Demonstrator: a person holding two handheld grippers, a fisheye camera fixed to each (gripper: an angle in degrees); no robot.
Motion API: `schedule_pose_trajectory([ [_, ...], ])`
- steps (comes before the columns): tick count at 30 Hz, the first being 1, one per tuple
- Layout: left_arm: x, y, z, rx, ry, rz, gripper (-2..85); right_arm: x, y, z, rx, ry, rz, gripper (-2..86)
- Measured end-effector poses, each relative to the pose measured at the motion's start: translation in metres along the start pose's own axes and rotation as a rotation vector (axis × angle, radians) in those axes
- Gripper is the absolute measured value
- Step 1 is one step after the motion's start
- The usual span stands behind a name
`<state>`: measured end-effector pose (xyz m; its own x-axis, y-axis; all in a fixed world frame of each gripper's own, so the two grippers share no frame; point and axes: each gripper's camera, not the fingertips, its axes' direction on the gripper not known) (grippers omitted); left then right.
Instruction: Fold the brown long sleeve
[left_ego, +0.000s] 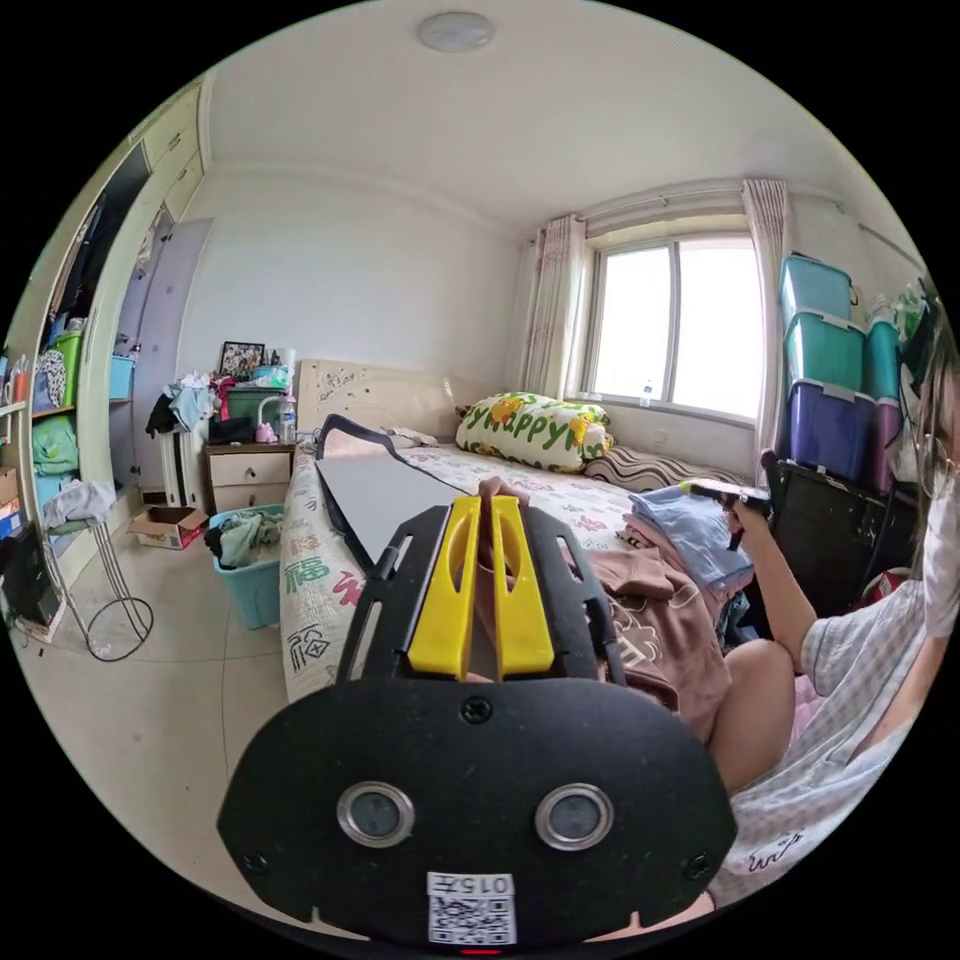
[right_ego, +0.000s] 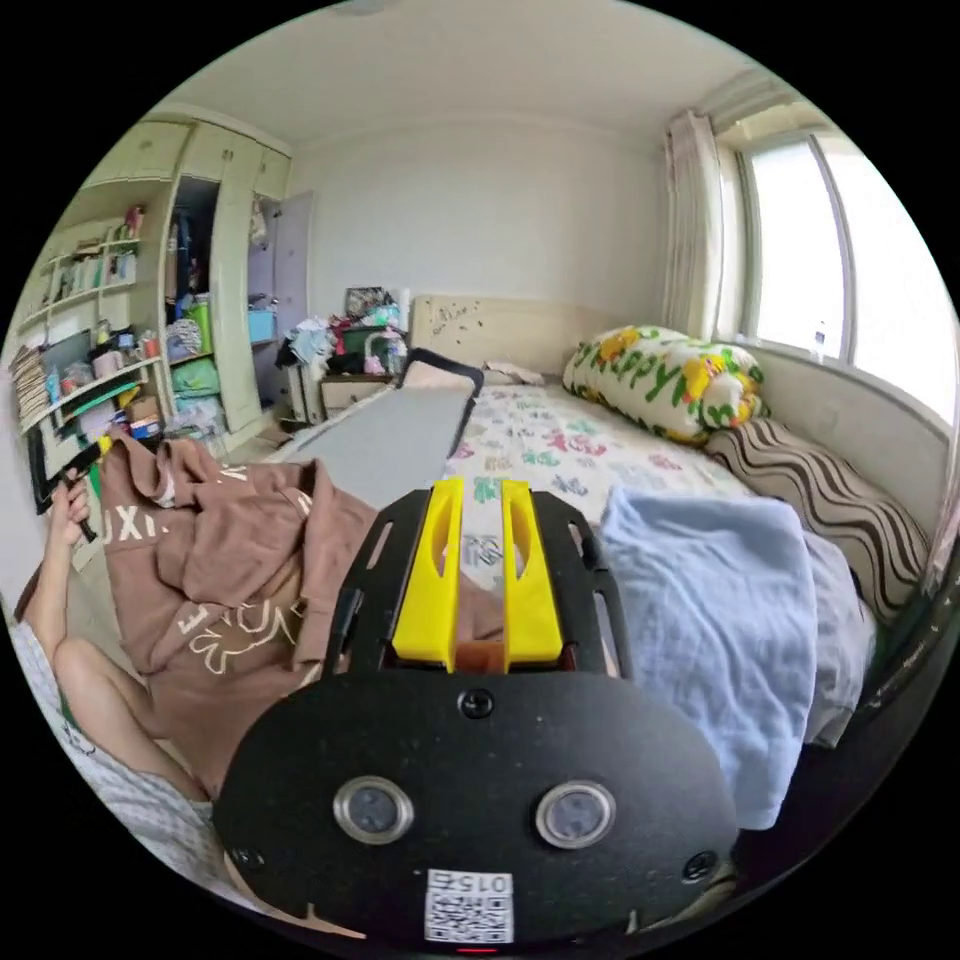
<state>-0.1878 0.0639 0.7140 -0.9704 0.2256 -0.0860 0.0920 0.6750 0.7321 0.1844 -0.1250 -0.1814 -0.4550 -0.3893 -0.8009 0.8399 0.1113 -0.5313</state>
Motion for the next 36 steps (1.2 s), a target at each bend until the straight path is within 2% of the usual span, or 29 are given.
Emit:
schedule_pose_trajectory([
  [2,0.003,-0.001,0.007,-0.047,0.018,0.03,0.8,-0.035,-0.021,0.0,0.076,-0.263,-0.139,7.7],
  [4,0.005,0.0,0.017,-0.109,0.051,0.07,0.8,-0.1,-0.053,0.027,0.021,-0.532,-0.355,9.7],
  [9,0.01,0.008,0.039,-0.222,0.127,0.125,0.8,-0.261,-0.077,0.106,-0.124,-0.628,-0.72,12.9],
  [13,0.012,0.013,0.053,-0.259,0.155,0.139,0.8,-0.356,-0.09,0.158,-0.235,-0.785,-0.807,15.2],
  [17,0.011,0.016,0.066,-0.275,0.181,0.129,0.8,-0.409,-0.089,0.185,-0.326,-0.762,-0.916,13.5],
  [20,0.01,0.018,0.078,-0.297,0.185,0.122,0.8,-0.436,-0.087,0.198,-0.397,-0.786,-0.972,7.8],
  [28,0.015,0.027,0.1,-0.35,0.205,0.095,1.1,-0.464,-0.089,0.21,-0.509,-0.848,-0.925,9.6],
  [29,0.017,0.028,0.1,-0.352,0.208,0.096,1.2,-0.468,-0.089,0.207,-0.511,-0.839,-0.94,9.5],
  [32,0.025,0.031,0.105,-0.366,0.204,0.098,1.7,-0.49,-0.078,0.202,-0.519,-0.65,-1.058,3.0],
  [36,0.038,0.036,0.109,-0.397,0.17,0.096,4.5,-0.485,-0.073,0.204,-0.582,-0.641,-1.022,0.1],
])
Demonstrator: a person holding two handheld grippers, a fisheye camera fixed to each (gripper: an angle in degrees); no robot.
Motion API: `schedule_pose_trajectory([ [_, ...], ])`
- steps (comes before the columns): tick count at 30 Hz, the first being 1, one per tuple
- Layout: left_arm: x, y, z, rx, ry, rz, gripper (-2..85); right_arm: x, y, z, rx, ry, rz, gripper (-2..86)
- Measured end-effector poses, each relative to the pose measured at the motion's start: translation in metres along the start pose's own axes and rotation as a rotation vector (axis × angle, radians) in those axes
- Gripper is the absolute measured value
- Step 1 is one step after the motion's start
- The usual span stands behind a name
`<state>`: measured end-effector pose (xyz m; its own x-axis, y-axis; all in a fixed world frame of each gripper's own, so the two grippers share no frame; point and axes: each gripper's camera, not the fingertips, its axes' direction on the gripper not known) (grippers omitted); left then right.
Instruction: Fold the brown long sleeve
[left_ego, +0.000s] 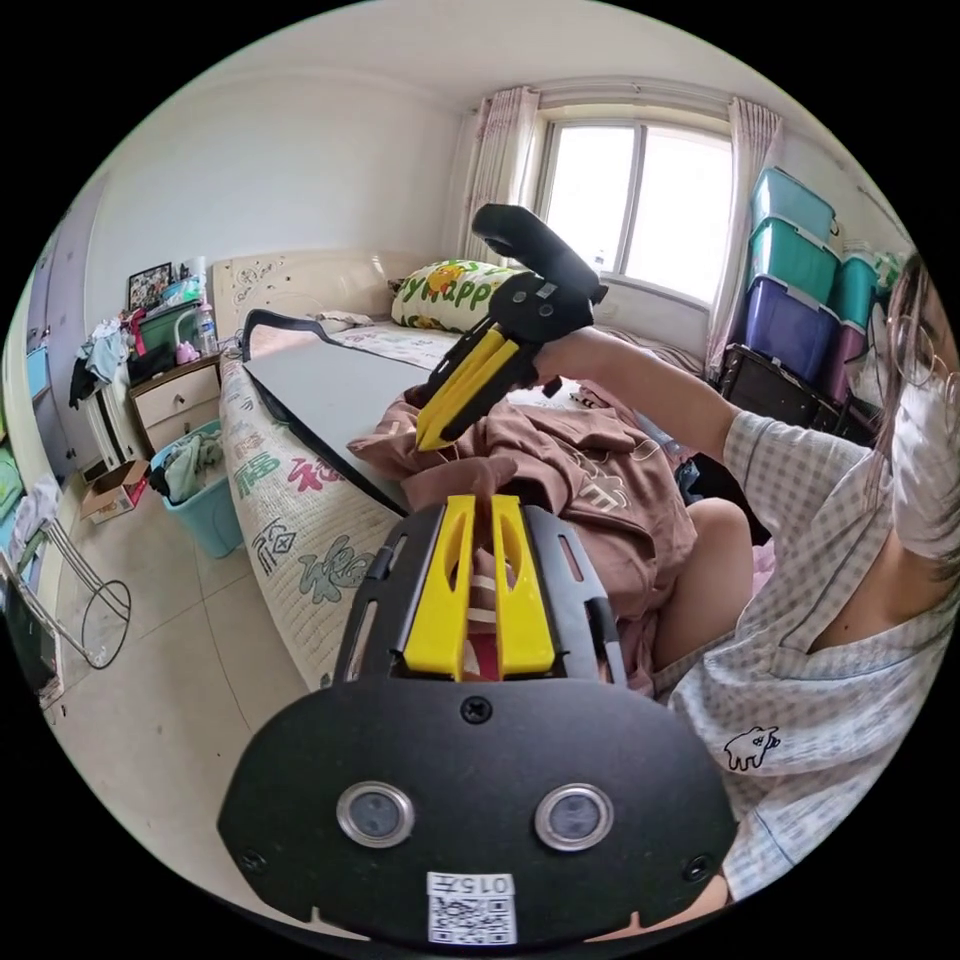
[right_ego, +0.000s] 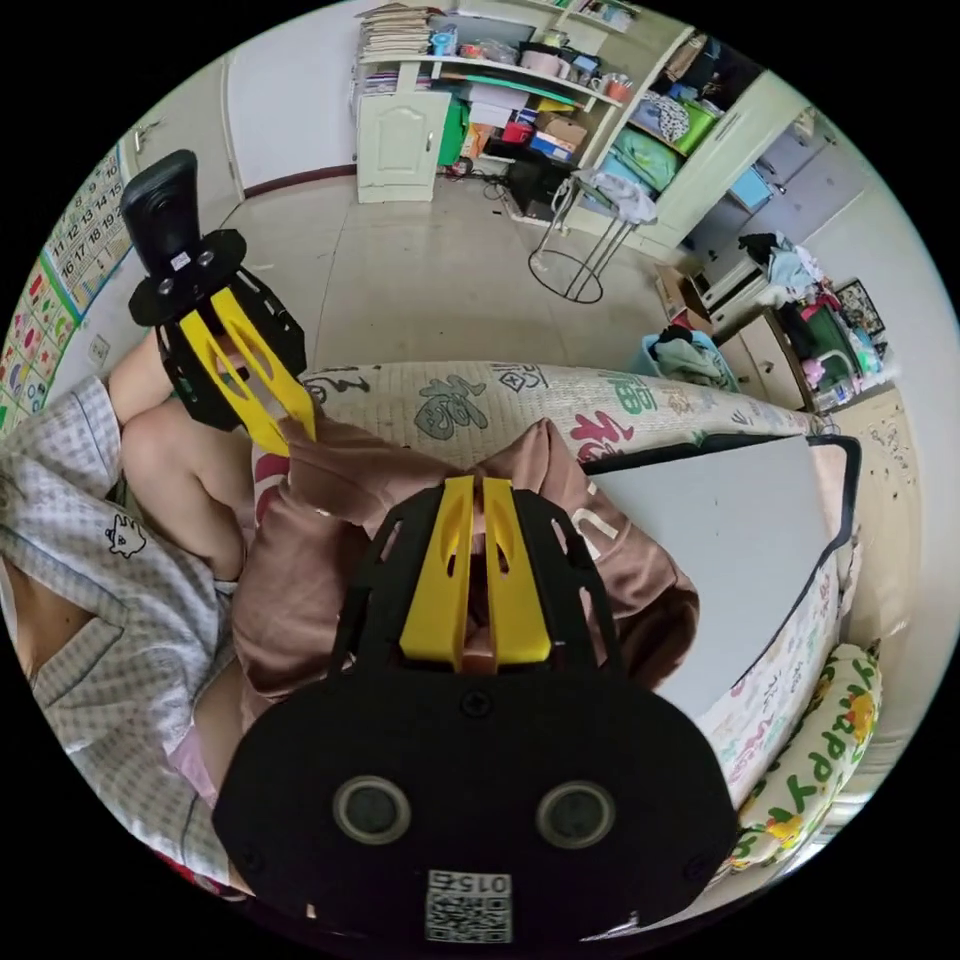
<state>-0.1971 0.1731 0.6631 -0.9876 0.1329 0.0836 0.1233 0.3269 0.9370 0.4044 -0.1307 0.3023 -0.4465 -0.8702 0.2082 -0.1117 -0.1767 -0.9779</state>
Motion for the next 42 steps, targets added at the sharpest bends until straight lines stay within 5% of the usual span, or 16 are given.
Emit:
schedule_pose_trajectory([
  [17,0.081,0.049,0.052,-0.397,-0.373,0.132,2.8,0.094,0.216,-0.068,0.494,-0.487,0.549,0.1],
  [20,0.089,0.05,0.021,-0.227,-0.527,-0.008,1.5,0.097,0.271,-0.103,0.677,-0.495,0.65,0.0],
  [26,0.137,0.034,-0.077,0.349,-0.376,-0.225,0.6,0.058,0.376,-0.237,1.028,-0.335,0.752,0.0],
  [35,0.356,-0.002,-0.185,0.926,-0.546,-0.065,0.2,-0.127,0.505,-0.486,1.546,0.167,0.65,-0.1],
  [42,0.491,0.037,-0.252,1.391,-0.413,-0.24,0.1,-0.316,0.551,-0.582,1.851,0.727,0.413,-0.2],
])
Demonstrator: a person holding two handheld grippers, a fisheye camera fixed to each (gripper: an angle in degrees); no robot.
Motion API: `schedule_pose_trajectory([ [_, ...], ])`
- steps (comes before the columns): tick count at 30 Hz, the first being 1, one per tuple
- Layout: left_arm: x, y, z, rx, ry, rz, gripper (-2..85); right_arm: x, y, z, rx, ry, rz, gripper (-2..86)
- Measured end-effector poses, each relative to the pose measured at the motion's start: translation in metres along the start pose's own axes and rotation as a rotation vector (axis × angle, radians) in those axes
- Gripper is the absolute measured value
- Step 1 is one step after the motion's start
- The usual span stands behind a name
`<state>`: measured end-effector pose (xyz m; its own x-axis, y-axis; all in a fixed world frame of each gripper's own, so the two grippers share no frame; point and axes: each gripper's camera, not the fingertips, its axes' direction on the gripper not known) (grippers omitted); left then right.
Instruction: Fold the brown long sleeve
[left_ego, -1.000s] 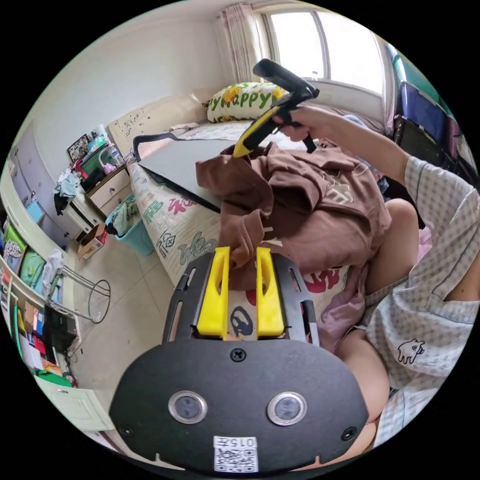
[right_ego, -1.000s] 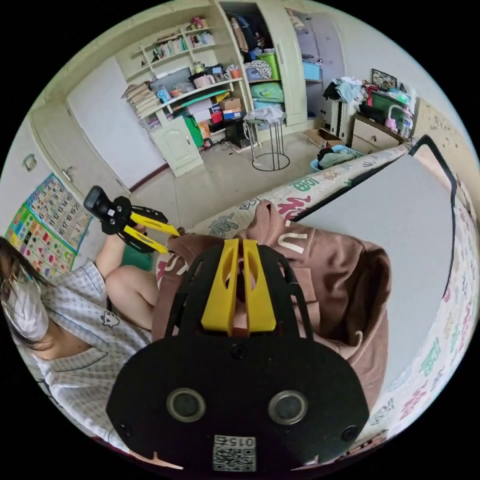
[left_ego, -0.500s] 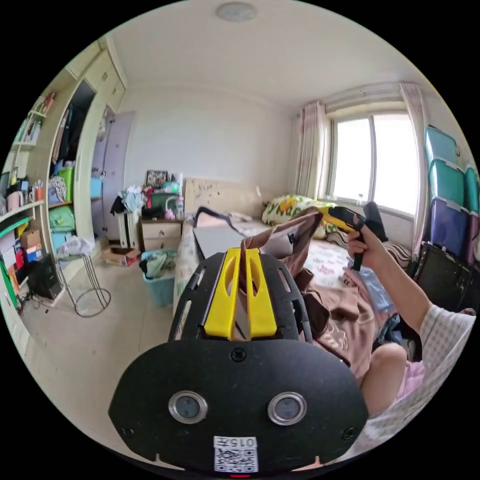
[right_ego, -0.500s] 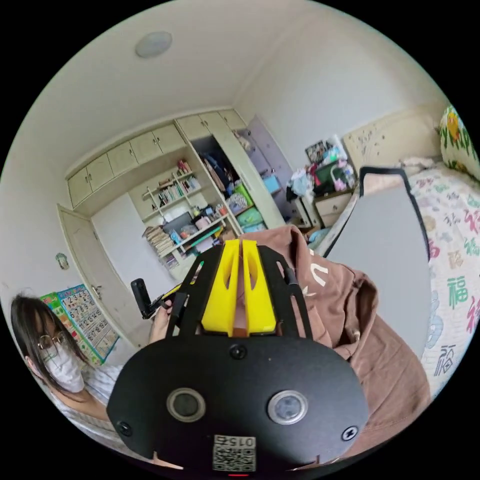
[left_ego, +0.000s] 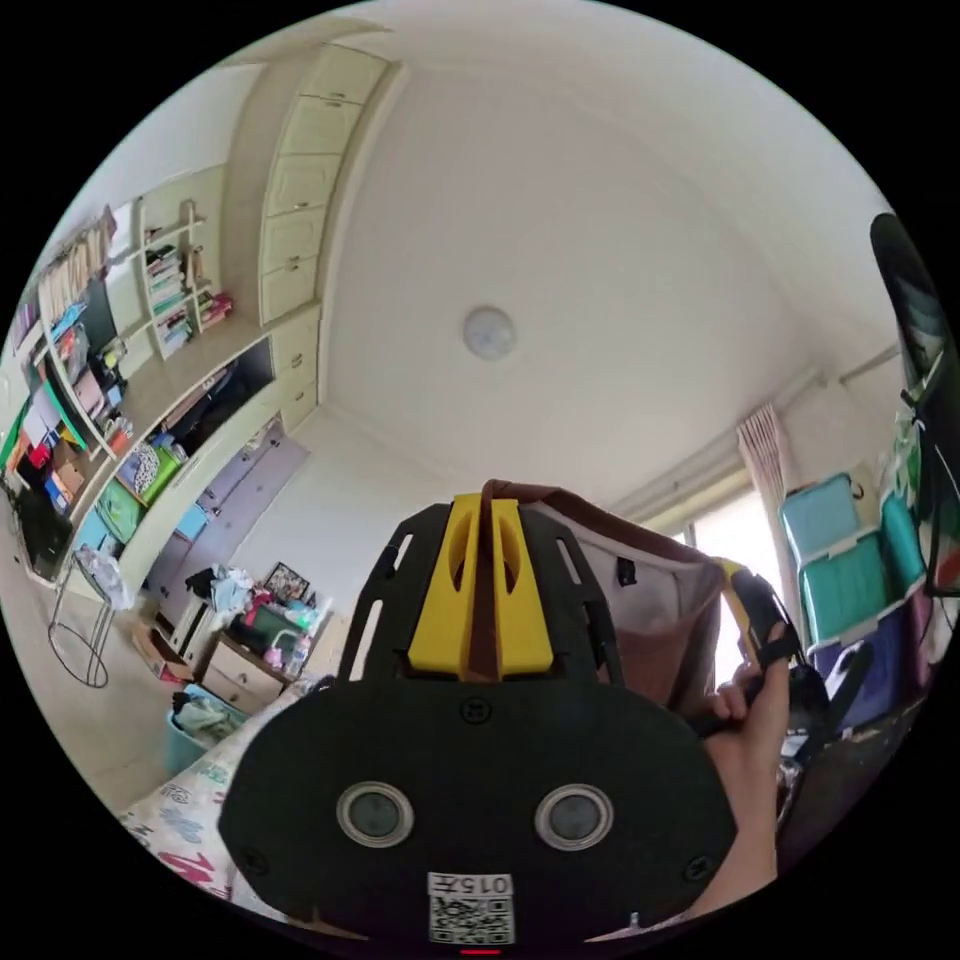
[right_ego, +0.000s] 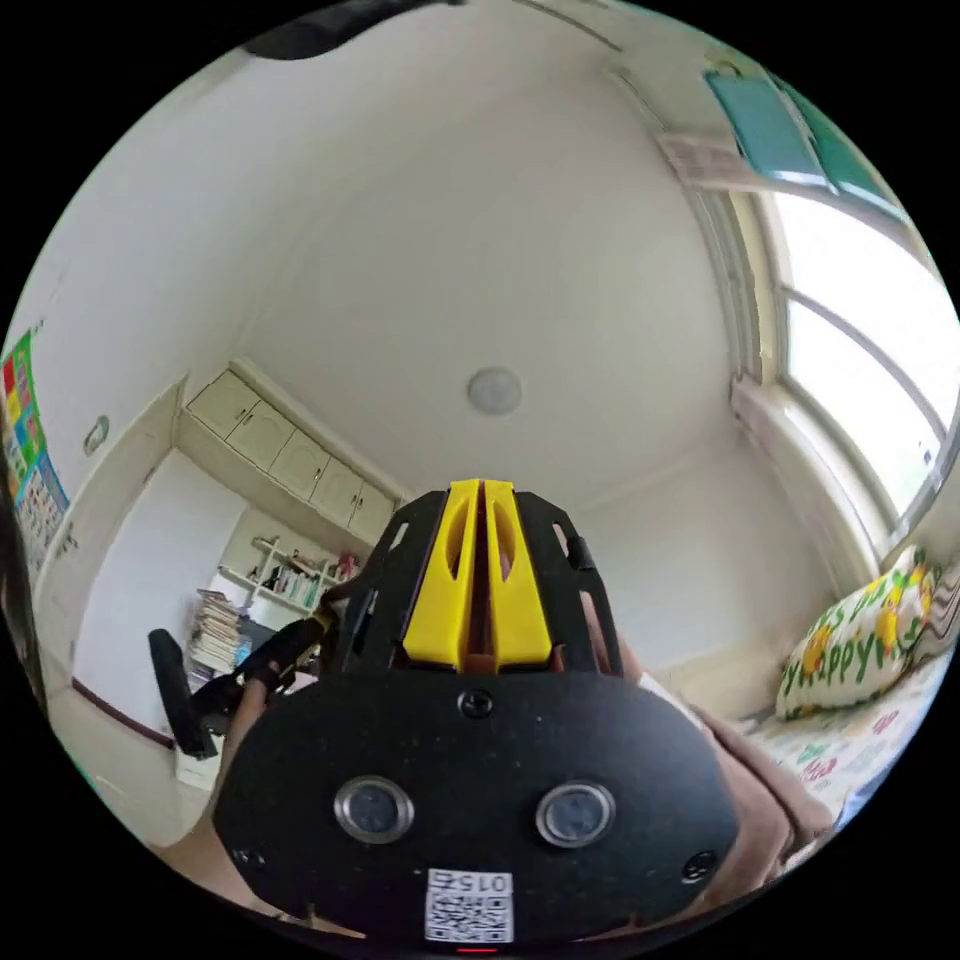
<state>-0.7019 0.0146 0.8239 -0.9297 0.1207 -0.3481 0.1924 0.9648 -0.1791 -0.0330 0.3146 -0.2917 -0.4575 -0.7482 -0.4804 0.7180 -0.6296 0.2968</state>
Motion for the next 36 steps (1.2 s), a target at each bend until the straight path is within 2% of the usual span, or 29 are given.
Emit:
schedule_pose_trajectory([
  [2,0.028,-0.011,-0.03,0.112,-0.035,0.049,0.1,-0.018,-0.027,-0.019,0.054,-0.002,-0.054,-0.2],
  [7,0.102,-0.027,-0.09,0.379,-0.151,0.443,0.2,-0.036,-0.082,-0.059,0.129,0.036,-0.242,-0.3],
  [10,0.119,-0.021,-0.093,0.494,-0.273,0.654,0.1,-0.04,-0.09,-0.065,0.116,0.027,-0.331,-0.4],
  [15,0.112,-0.001,-0.057,0.556,-0.411,0.828,-0.2,-0.042,-0.076,-0.046,0.082,0.037,-0.459,-0.4],
  [20,0.088,0.046,0.02,0.502,-0.458,0.934,-0.2,-0.006,-0.024,0.007,0.015,0.115,-0.539,-0.4],
  [23,0.065,0.094,0.092,0.406,-0.444,0.991,-0.1,0.047,0.023,0.06,-0.094,0.174,-0.493,-0.4],
  [26,0.028,0.154,0.184,0.221,-0.375,1.029,0.4,0.108,0.093,0.126,-0.252,0.284,-0.487,-0.2],
  [29,-0.023,0.246,0.278,-0.009,-0.349,1.156,1.6,0.174,0.187,0.195,-0.492,0.393,-0.5,0.3],
  [31,-0.081,0.338,0.32,-0.27,-0.276,1.234,3.7,0.231,0.285,0.24,-0.83,0.407,-0.457,1.1],
  [32,-0.096,0.363,0.326,-0.35,-0.264,1.264,4.5,0.245,0.311,0.246,-0.928,0.384,-0.421,1.3],
  [34,-0.153,0.441,0.335,-0.696,-0.208,1.355,7.1,0.302,0.398,0.239,-1.18,0.22,-0.112,3.0],
  [35,-0.167,0.453,0.334,-0.772,-0.177,1.342,7.5,0.314,0.415,0.231,-1.197,0.152,-0.006,2.9],
  [36,-0.191,0.467,0.327,-0.865,-0.125,1.298,7.1,0.335,0.441,0.214,-1.218,-0.004,0.195,2.8],
])
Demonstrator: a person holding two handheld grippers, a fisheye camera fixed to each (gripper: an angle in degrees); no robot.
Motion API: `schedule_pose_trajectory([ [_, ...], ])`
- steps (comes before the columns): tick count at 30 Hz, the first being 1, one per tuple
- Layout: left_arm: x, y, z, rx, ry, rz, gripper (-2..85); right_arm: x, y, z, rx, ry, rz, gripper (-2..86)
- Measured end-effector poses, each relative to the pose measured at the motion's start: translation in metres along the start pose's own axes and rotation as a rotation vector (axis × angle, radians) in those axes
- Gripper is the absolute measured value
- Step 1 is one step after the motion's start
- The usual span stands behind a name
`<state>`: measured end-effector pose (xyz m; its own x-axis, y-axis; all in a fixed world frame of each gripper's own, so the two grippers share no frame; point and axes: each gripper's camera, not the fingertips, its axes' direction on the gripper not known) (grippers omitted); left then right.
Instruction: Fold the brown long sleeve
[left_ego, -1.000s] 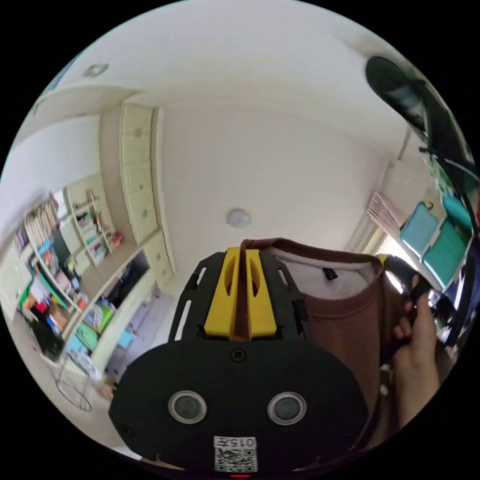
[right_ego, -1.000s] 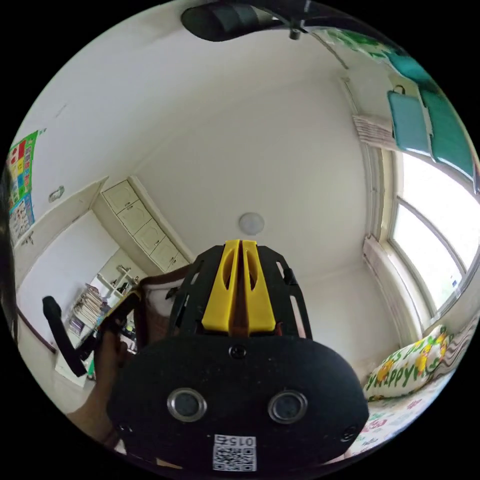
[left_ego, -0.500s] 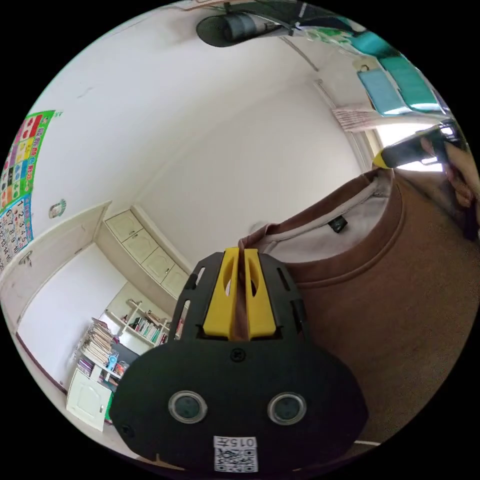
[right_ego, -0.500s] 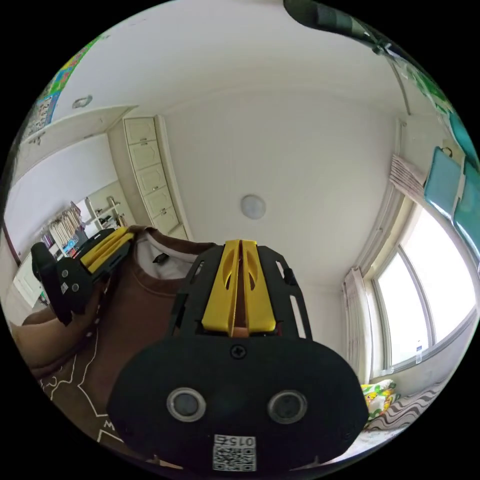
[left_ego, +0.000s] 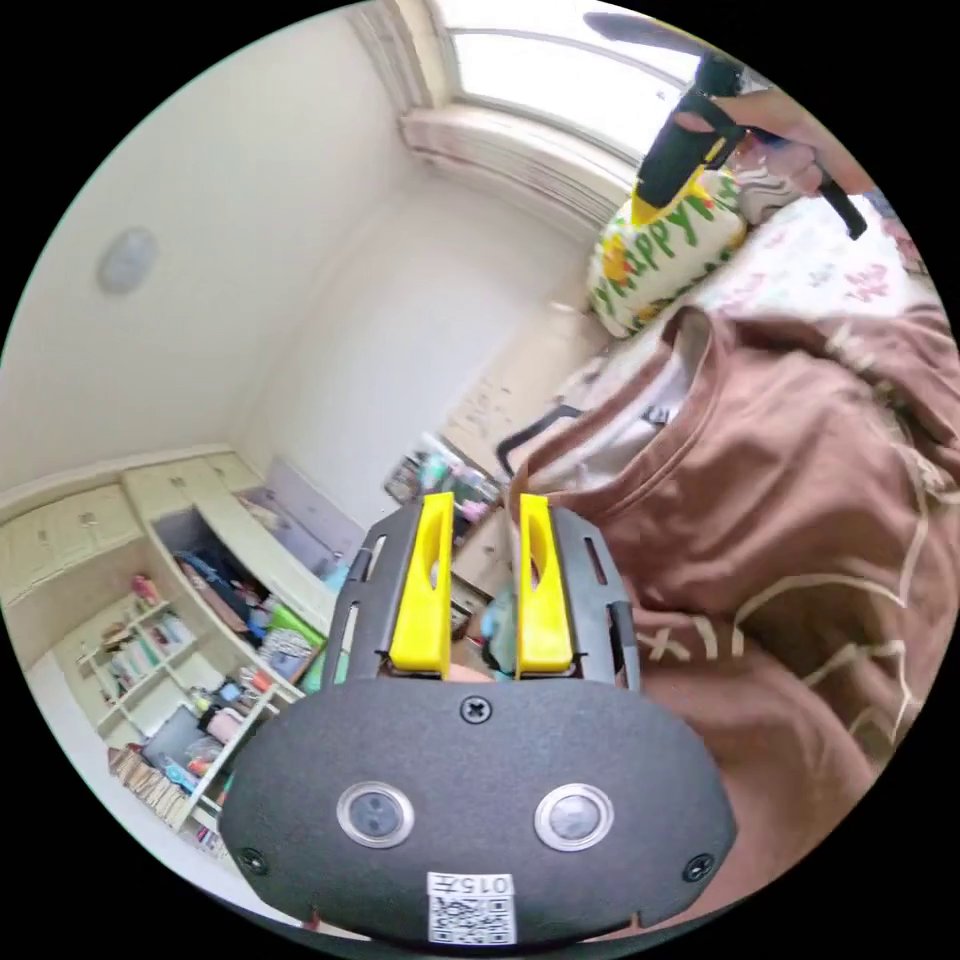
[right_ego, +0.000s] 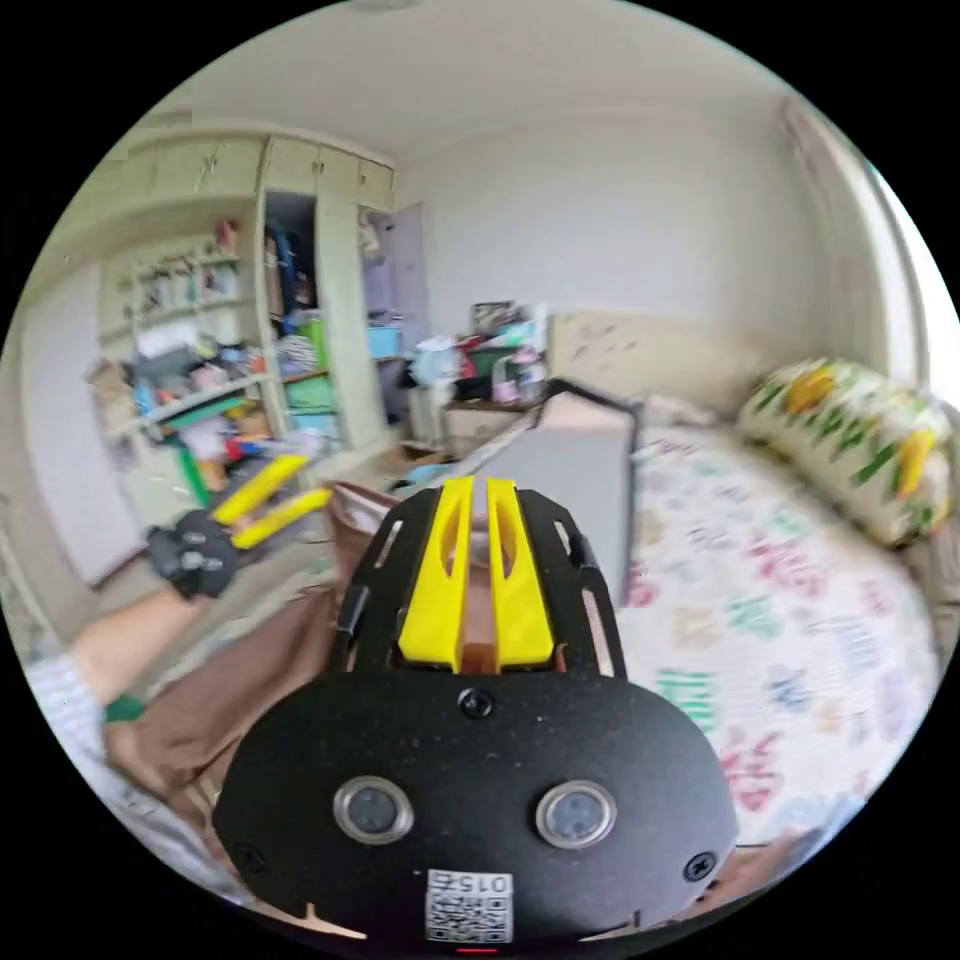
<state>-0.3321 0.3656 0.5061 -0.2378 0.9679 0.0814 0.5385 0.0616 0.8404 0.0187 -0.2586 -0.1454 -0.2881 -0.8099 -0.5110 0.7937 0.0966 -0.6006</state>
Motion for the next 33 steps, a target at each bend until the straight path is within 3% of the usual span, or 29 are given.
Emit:
schedule_pose_trajectory([
  [2,-0.004,0.033,0.007,-0.007,0.033,-0.037,6.9,0.023,0.033,0.01,-0.045,-0.198,0.08,3.3],
  [5,-0.043,0.076,-0.006,-0.037,0.208,-0.109,7.3,0.018,0.083,-0.011,-0.155,-0.191,0.012,6.9],
  [12,-0.118,0.143,-0.134,-0.042,0.937,-0.158,11.4,-0.089,0.202,-0.105,-0.463,-0.197,-0.278,12.9],
  [15,-0.107,0.157,-0.165,-0.053,1.001,-0.116,11.9,-0.134,0.239,-0.108,-0.544,-0.218,-0.34,13.9],
  [19,-0.08,0.156,-0.138,-0.185,1.07,-0.064,10.6,-0.168,0.261,-0.07,-0.678,-0.144,-0.425,11.5],
  [22,-0.076,0.157,-0.112,-0.209,1.044,-0.062,6.9,-0.162,0.26,-0.059,-0.639,-0.053,-0.426,4.2],
  [25,-0.102,0.162,-0.092,-0.201,1.103,-0.116,3.5,-0.127,0.248,-0.065,-0.641,-0.206,-0.248,2.6],
  [27,-0.133,0.17,-0.082,-0.166,1.088,-0.185,2.9,-0.105,0.232,-0.088,-0.539,-0.172,-0.19,2.3],
  [30,-0.229,0.197,-0.057,-0.116,0.824,-0.471,2.9,-0.041,0.186,-0.159,-0.238,-0.004,-0.001,2.4],
  [33,-0.327,0.255,-0.019,-0.167,0.378,-0.831,4.1,0.046,0.151,-0.231,-0.01,0.438,0.27,3.5],
])
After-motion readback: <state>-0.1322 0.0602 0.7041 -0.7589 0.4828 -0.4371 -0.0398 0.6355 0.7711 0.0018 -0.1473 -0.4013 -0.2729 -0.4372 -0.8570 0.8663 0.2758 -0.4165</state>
